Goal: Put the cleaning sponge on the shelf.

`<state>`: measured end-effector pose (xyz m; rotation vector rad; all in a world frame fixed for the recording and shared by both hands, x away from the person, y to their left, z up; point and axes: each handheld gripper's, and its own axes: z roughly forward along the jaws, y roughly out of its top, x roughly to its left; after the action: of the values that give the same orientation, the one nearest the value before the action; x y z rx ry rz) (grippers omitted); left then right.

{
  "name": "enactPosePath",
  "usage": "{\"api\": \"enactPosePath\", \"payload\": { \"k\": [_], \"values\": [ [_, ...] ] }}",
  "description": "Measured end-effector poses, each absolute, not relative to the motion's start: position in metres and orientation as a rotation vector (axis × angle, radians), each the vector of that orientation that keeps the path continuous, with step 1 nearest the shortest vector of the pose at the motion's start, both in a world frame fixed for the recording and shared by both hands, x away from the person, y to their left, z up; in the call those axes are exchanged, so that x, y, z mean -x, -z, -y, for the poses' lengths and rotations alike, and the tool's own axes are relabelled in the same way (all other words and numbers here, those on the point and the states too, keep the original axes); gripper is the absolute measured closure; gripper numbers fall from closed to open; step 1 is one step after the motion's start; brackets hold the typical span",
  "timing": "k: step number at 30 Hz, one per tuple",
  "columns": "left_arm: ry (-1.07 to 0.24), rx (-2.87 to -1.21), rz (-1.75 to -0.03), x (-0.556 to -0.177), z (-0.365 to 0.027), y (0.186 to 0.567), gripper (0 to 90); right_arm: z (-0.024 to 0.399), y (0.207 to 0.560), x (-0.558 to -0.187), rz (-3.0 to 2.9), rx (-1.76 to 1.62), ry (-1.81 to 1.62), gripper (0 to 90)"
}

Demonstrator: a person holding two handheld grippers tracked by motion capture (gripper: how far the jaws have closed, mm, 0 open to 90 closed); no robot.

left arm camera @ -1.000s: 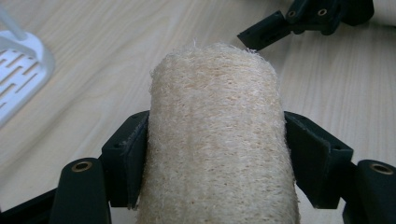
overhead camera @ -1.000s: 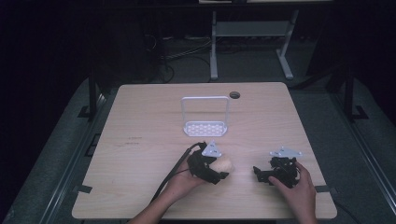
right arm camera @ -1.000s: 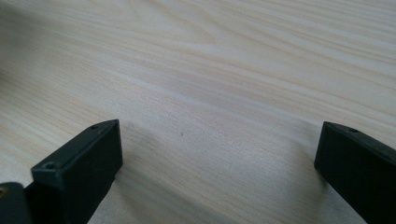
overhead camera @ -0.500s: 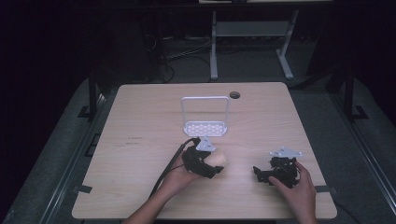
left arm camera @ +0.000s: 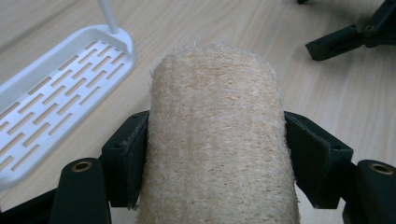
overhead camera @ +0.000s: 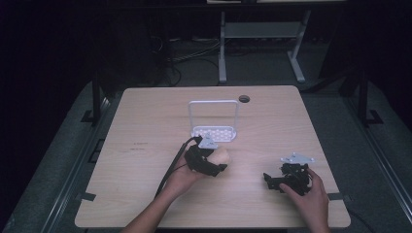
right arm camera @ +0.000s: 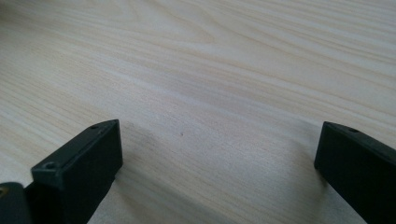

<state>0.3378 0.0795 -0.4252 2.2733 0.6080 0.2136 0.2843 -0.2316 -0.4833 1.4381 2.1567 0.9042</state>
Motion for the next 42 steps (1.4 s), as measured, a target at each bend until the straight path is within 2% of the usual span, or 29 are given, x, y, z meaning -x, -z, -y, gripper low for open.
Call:
{"api": "enactPosePath", "payload": {
  "k": [42],
  "values": [
    [-0.304, -2.252, -0.718, -0.405, -0.073, 0.418, 28.4, 0.232, 0.483, -0.284, -2.157, -1.438, -0.904, 0.7]
  ]
}}
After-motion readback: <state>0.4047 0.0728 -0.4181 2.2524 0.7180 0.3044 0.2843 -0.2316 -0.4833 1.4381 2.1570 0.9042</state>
